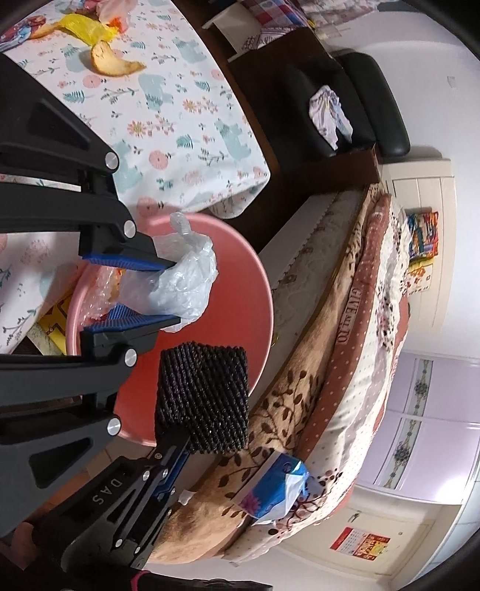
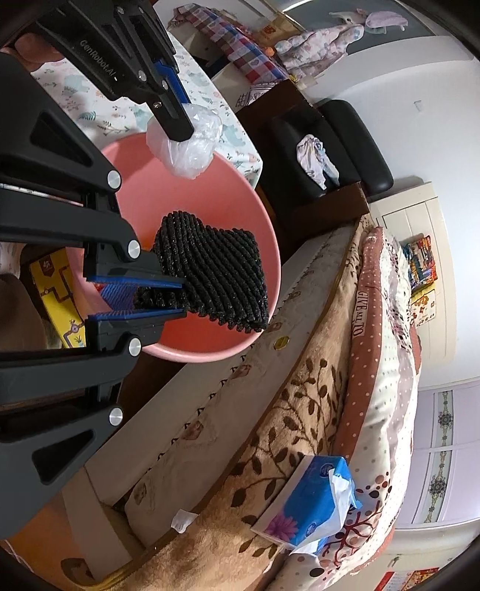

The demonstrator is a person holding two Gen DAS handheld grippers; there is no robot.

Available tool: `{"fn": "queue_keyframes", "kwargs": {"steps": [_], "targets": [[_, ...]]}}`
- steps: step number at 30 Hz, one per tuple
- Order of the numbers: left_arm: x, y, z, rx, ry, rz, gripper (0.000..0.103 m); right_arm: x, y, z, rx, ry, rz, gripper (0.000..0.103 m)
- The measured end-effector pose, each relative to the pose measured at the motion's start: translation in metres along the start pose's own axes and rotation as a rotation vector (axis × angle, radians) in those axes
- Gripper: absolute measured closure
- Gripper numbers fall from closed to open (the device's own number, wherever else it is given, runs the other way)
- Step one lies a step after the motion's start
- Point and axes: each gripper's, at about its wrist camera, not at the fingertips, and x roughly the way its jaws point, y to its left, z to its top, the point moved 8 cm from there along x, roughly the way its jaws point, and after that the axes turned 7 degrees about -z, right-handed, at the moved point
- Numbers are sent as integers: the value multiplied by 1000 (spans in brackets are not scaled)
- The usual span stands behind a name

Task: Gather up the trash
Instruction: 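Carry the black net and white bag over the pink bucket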

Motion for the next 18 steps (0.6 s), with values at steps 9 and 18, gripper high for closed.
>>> {"fn": "queue_keyframes", "kwargs": {"steps": [9,18], "targets": [[21,1,-3,-2,45,-20,81,10,-5,-1,-9,22,-30,92],[37,4,-6,-13,77,-30,80,22,-2,-4,-35,47,-54,92]]}}
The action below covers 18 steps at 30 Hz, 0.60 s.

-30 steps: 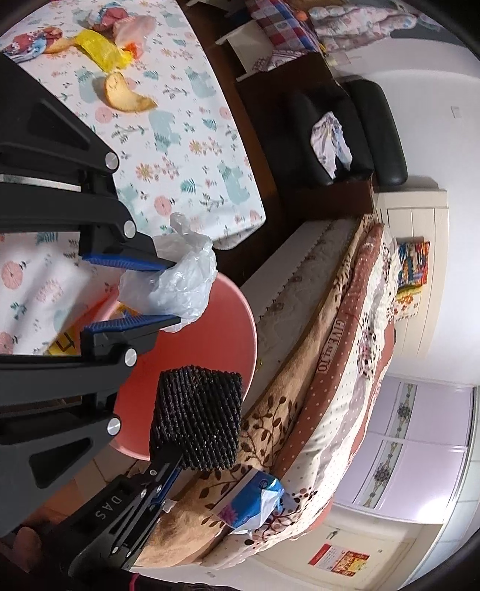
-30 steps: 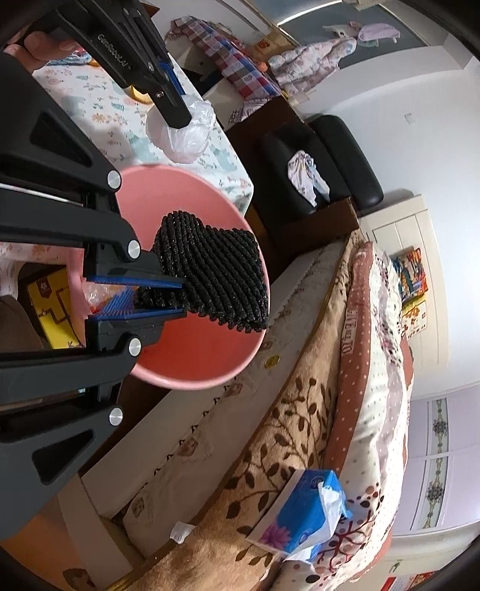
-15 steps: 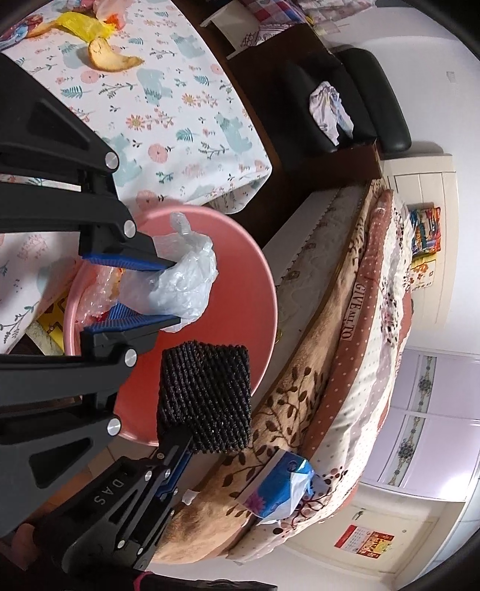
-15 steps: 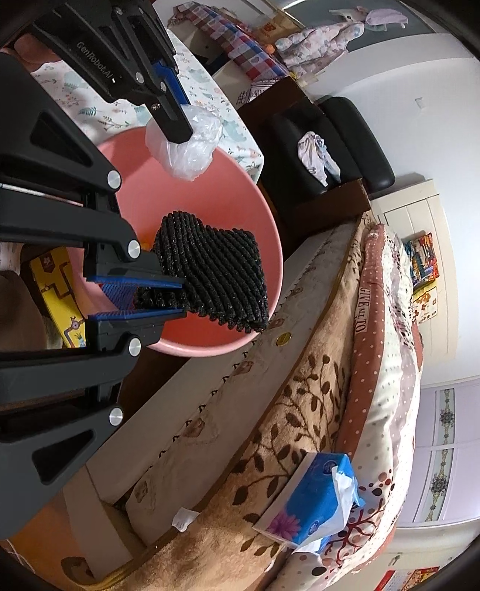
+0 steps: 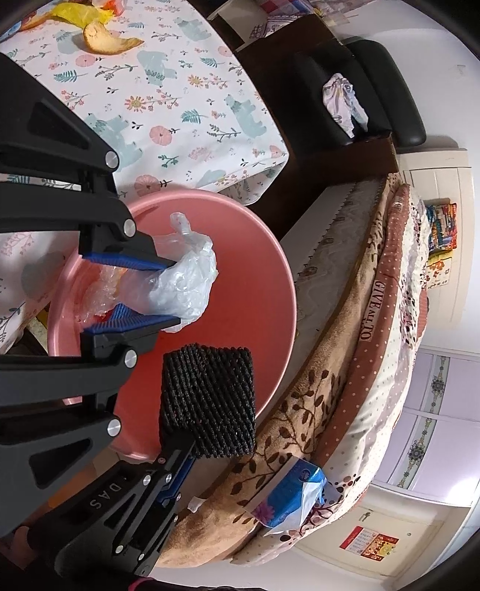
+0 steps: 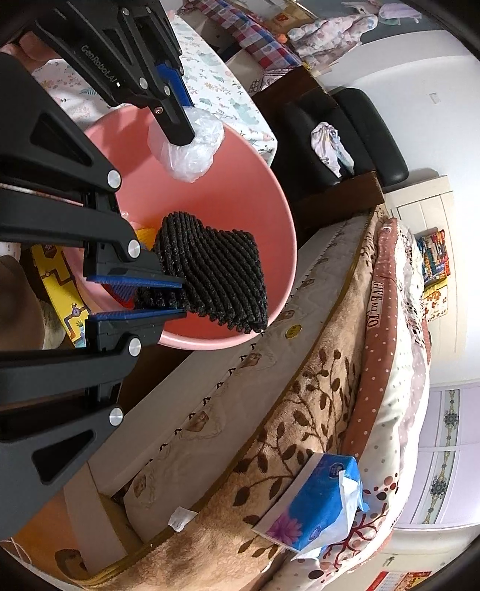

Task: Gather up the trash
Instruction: 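Open both grippers to drop the net and bag into the pink bucket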

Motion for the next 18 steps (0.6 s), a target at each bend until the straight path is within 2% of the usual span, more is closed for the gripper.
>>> {"fn": "queue_keyframes", "kwargs": {"steps": [13,15,17,18], "targets": [[12,6,-2,-23,15,-6,78,11,2,1,-10,8,-13,92],[12,6,-2,-22,12,-8,73,10,2,1,-9,9,-12,92],[11,6,-1,-23,10,-9,62,11,3,2,-7,11,-10,91],[10,6,-1,-24,8,-11,60,12,3,2,-5,12,-8,91]]}}
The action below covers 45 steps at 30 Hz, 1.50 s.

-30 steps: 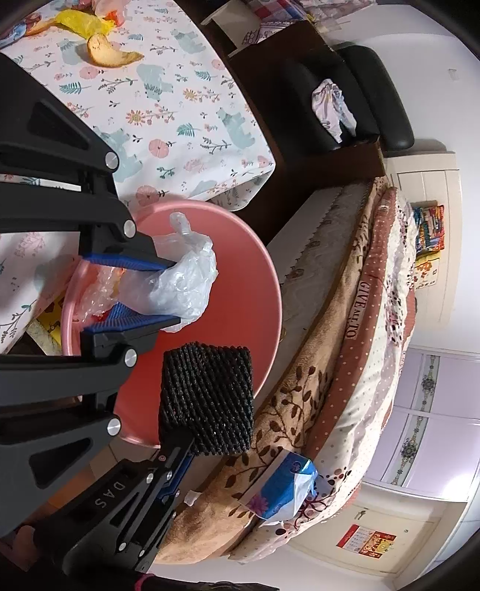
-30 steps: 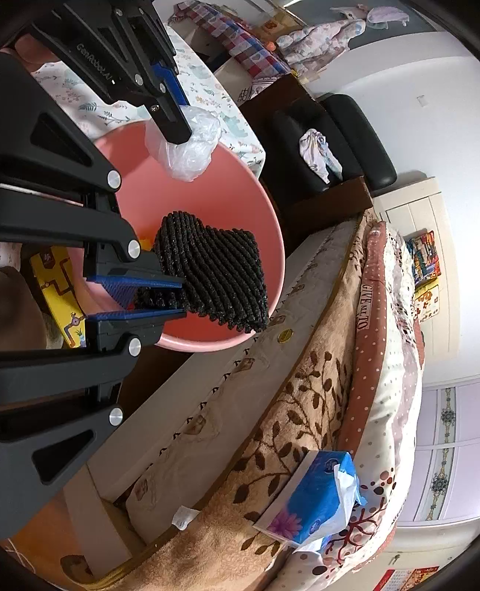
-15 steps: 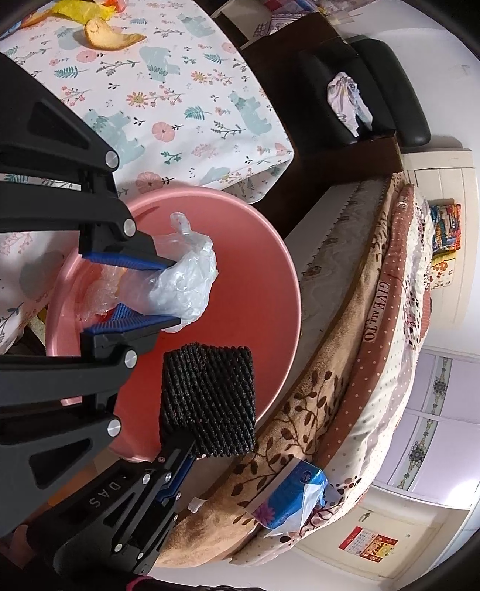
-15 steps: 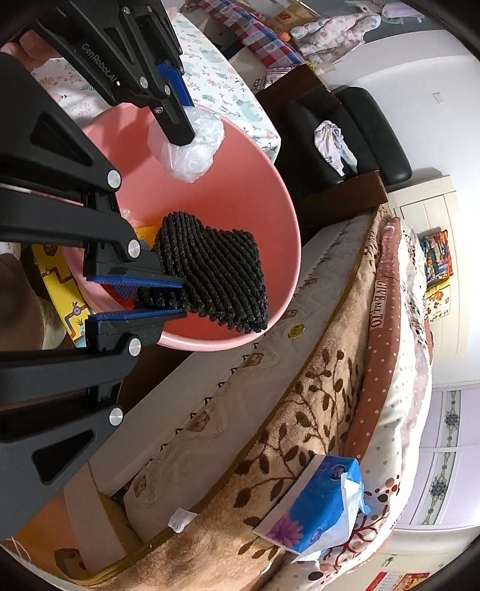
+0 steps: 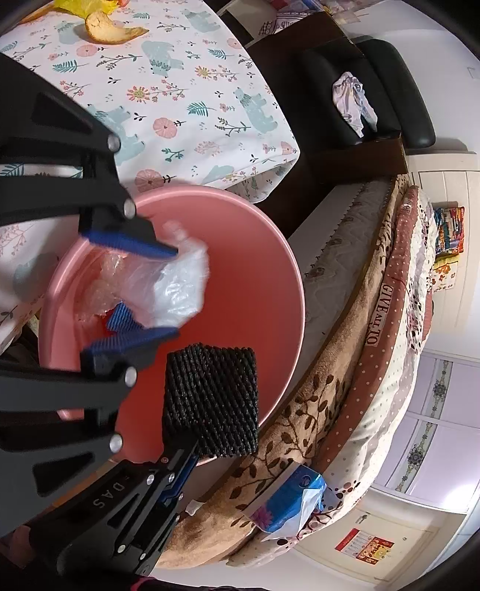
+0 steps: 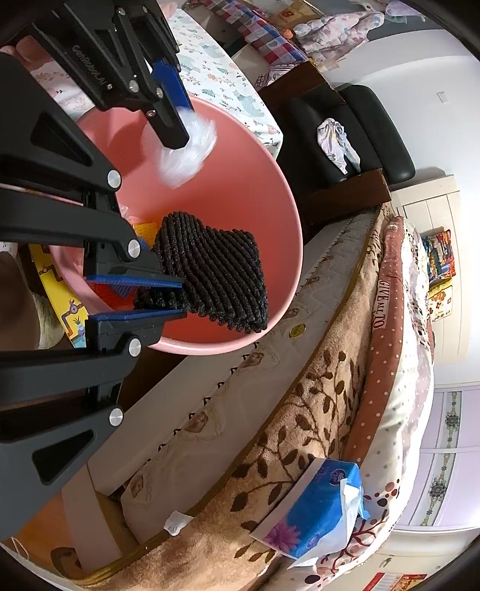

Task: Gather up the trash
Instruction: 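Open both grippers to drop the net and bag into the pink bucket, then move both grippers back over the trash on the table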

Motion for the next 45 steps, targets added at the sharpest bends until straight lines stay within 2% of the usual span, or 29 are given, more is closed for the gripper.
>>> {"fn": "queue_keyframes", "kwargs": {"steps": [4,8,11,26,34,42,45], "targets": [[-4,0,0,-7,-7,-9,55,1,1,1,6,8,11,87],[-9,2,1,-14,-18,-6,54,-1,1,2,7,5,25,74],[-15,4,1,-20,-26,-5,54,-4,3,0,3,1,31,70],[-64,16,-4,-39,-98,8,54,-40,16,2,3,-66,87,69],[-95,31,-13,-59,-125,44,54,-62,32,0,-3,-96,124,70],[-130,60,-30,-109,-163,89,54,-87,70,-8,-41,-135,213,70],[-147,74,-39,-121,-184,128,54,-95,89,-13,-66,-148,246,70]]}}
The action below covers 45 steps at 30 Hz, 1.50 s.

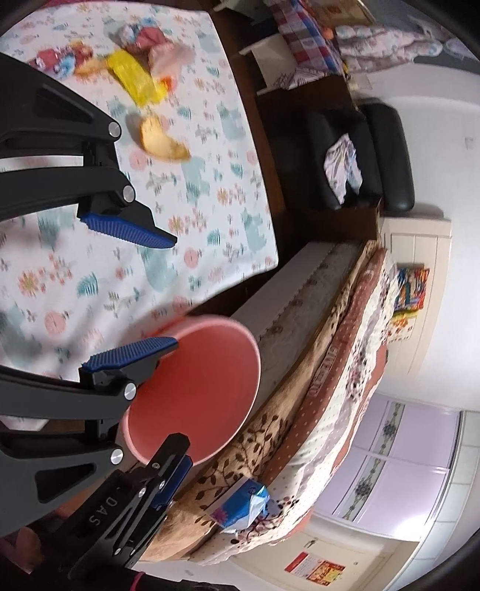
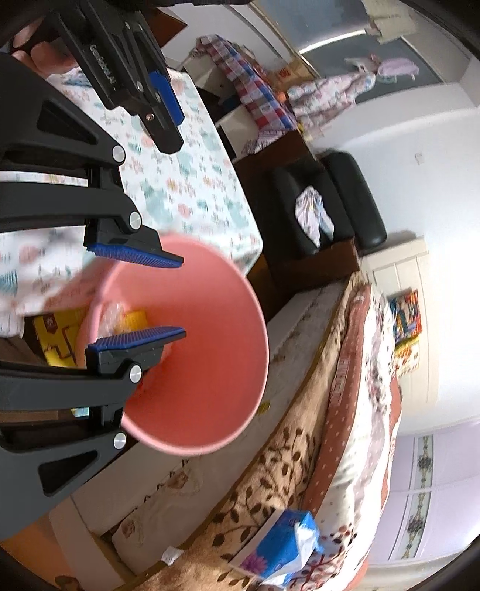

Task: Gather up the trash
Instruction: 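Move both grippers back over the trash on the table, then grasp the crumpled red wrapper with the left gripper while the right grasps the orange peel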

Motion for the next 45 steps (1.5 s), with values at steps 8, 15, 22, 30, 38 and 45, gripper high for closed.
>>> {"fn": "queue_keyframes", "kwargs": {"steps": [8,15,22,30,38,45], "targets": [[-33,48,-13,-64,-29,79,54,-5,60,-13,-84,17,95,70],[-60,96,-34,-124,-38,154,54,-9,105,-31,-170,43,153,70],[-90,143,-58,-191,-61,229,54,-8,132,-43,-229,65,193,70],[-115,190,-96,-275,-41,285,54,-1,152,-56,-267,97,235,70],[-97,201,-126,-322,30,272,54,7,167,-69,-300,133,266,70],[-77,209,-123,-361,41,254,58,15,173,-71,-313,150,275,70]]}}
